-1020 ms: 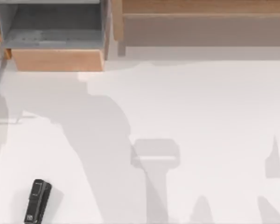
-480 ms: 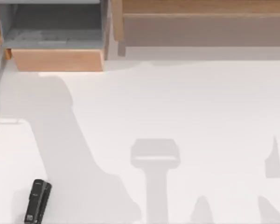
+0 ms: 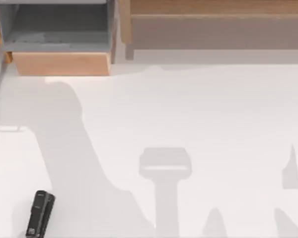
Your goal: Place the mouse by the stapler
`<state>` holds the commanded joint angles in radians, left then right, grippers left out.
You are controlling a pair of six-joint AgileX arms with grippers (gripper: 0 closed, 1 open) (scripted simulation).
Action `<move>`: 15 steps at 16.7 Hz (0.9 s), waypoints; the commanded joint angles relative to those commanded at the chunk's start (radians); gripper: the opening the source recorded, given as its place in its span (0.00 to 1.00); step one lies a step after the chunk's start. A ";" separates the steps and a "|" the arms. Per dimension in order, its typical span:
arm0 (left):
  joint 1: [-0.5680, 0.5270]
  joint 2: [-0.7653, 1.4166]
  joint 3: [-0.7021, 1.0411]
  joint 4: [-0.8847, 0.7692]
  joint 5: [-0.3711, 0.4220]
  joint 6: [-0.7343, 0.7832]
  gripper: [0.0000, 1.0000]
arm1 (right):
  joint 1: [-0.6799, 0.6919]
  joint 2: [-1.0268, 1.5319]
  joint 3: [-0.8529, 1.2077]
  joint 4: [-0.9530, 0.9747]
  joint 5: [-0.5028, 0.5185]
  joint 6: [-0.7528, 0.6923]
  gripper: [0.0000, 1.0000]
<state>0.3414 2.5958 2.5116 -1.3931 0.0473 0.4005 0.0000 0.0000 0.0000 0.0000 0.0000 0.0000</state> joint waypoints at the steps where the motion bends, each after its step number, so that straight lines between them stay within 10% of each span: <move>1: 0.007 -0.027 -0.002 -0.025 0.003 0.007 1.00 | 0.000 0.000 0.000 0.000 0.000 0.000 1.00; 15: 0.041 -0.223 -0.058 -0.145 0.013 0.050 1.00 | 0.000 0.000 0.000 0.000 0.000 0.000 1.00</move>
<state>0.3827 2.3725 2.4532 -1.5383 0.0599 0.4500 0.0000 0.0000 0.0000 0.0000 0.0000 0.0000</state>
